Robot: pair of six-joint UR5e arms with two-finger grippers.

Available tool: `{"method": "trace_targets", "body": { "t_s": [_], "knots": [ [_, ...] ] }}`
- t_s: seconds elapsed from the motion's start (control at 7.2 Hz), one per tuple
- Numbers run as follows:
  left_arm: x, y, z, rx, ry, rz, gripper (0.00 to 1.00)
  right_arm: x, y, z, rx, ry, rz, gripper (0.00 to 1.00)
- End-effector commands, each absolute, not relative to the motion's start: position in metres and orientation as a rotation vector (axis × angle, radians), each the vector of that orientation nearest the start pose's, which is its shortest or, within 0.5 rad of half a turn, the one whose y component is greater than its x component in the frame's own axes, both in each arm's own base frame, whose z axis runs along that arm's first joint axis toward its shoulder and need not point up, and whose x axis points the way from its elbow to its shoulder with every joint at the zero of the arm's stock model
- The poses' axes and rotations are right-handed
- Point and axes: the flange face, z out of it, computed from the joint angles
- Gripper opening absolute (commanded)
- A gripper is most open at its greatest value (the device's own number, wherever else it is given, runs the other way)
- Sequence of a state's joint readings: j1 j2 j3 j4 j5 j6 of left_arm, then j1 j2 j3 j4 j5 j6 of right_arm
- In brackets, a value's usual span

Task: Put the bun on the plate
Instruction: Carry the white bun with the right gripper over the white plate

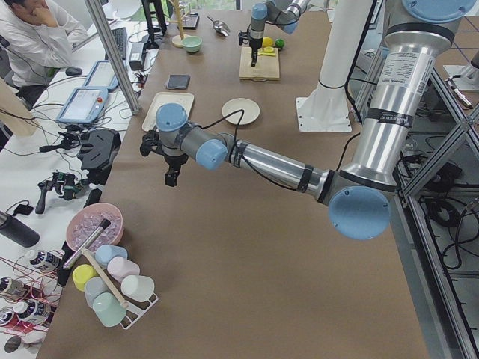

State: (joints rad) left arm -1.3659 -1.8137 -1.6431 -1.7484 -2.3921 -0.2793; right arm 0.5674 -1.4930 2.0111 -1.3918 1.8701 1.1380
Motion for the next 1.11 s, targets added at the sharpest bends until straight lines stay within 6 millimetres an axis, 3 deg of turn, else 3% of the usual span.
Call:
{"method": "trace_targets", "body": {
  "t_s": [0.0, 0.14, 0.28, 0.56, 0.83, 0.97],
  "knots": [
    [-0.018, -0.589, 0.496, 0.247, 0.812, 0.208, 0.98, -0.421, -0.387, 0.329, 0.057, -0.762, 0.103, 0.01],
    [-0.032, -0.567, 0.537, 0.219, 0.741, 0.216, 0.98, -0.437, -0.388, 0.308, 0.043, -0.786, 0.142, 0.01],
    [-0.036, -0.561, 0.562, 0.176, 0.679, 0.197, 0.98, -0.451, -0.389, 0.286, 0.037, -0.805, 0.155, 0.01],
    [-0.05, -0.552, 0.573, 0.166, 0.675, 0.171, 0.98, -0.492, -0.405, 0.24, 0.043, -0.801, 0.196, 0.0],
    [-0.051, -0.55, 0.578, 0.158, 0.671, 0.168, 0.98, -0.559, -0.419, 0.197, 0.049, -0.789, 0.246, 0.01],
    [-0.051, -0.55, 0.58, 0.153, 0.671, 0.165, 0.98, -0.594, -0.429, 0.162, 0.037, -0.791, 0.283, 0.01]
  ]
}}
